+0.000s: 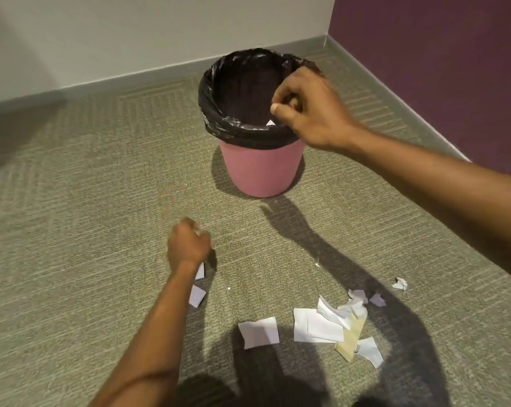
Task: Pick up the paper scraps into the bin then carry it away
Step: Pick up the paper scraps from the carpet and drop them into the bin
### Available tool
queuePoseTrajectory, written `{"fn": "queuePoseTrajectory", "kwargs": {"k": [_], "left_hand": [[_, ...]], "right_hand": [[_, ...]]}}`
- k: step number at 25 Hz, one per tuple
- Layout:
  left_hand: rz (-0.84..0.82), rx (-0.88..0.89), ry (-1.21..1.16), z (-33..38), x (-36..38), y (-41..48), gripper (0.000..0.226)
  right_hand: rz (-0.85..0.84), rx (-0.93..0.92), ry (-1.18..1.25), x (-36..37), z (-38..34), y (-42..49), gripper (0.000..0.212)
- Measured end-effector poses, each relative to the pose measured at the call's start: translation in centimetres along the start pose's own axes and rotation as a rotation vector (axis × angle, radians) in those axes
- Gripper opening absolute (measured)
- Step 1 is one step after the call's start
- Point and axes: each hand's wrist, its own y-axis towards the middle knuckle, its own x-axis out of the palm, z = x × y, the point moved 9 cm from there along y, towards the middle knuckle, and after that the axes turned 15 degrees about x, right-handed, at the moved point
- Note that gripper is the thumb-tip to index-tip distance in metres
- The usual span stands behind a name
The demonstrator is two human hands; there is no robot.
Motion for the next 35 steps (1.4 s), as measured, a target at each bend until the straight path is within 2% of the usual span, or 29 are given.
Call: {"fn": "queuePoseTrajectory", "kwargs": {"k": [2, 4, 6, 8, 10, 12, 15, 16, 18, 22, 26, 27, 29, 31, 33, 35], "left_hand": [[-0.319, 0.105, 0.055, -0.1, 4.9, -3.9, 0.004], [-0.569, 0.299, 0.087, 1.8, 9.6, -8.7, 0.009], [-0.63, 0.554, 0.247, 3.6, 12.8, -13.1, 0.032], [-0.692, 0.613, 0.4, 3.7, 14.6, -16.4, 0.048], [-0.662, 0.66, 0.509, 4.1, 15.1, -17.9, 0.058], [-0.641, 0.628, 0.518, 4.1, 14.1, -18.3, 0.065], [-0.465, 0.591, 0.548, 1.7, 11.8, -18.3, 0.054], [-0.467, 0.598, 0.539, 0.8, 11.7, -18.5, 0.057], [-0.457, 0.645, 0.528, -0.2, 11.9, -18.9, 0.06], [-0.33, 0.758, 0.427, 1.0, 11.4, -18.9, 0.043], [-0.335, 0.795, 0.281, 2.7, 11.4, -19.2, 0.035], [-0.371, 0.777, 0.245, 2.7, 11.8, -19.2, 0.036], [-0.446, 0.636, 0.083, 2.0, 12.2, -18.9, 0.048], [-0.467, 0.498, -0.071, 1.0, 12.5, -18.6, 0.049], [-0.447, 0.457, -0.136, 1.2, 12.6, -18.0, 0.048], [-0.419, 0.492, -0.158, 2.1, 12.9, -17.4, 0.054]], "right_hand": [[-0.287, -0.062, -0.031, 4.3, -0.9, -4.7, 0.018], [-0.692, 0.029, -0.233, 9.7, 2.1, -10.3, 0.03], [-0.982, 0.124, -0.467, 13.0, 6.6, -16.0, 0.038], [-1.087, 0.193, -0.563, 14.7, 10.2, -20.8, 0.041], [-1.061, 0.286, -0.61, 15.6, 13.7, -24.7, 0.063], [-0.967, 0.34, -0.656, 16.2, 16.5, -27.5, 0.084], [-0.875, 0.256, -0.779, 17.5, 18.1, -30.3, 0.093], [-0.87, 0.223, -0.815, 18.0, 18.4, -31.2, 0.093], [-0.841, 0.14, -0.854, 18.8, 18.1, -32.2, 0.083], [-0.777, -0.004, -0.815, 19.2, 16.2, -32.0, 0.058], [-0.789, -0.046, -0.69, 19.5, 15.1, -31.6, 0.042], [-0.792, -0.054, -0.673, 19.5, 14.9, -31.6, 0.04], [-0.785, -0.059, -0.662, 19.5, 14.7, -31.5, 0.036], [-0.785, -0.04, -0.649, 19.4, 14.5, -31.1, 0.034], [-0.775, -0.028, -0.61, 19.3, 14.7, -30.4, 0.039], [-0.758, 0.025, -0.532, 18.9, 15.6, -29.4, 0.046]]}}
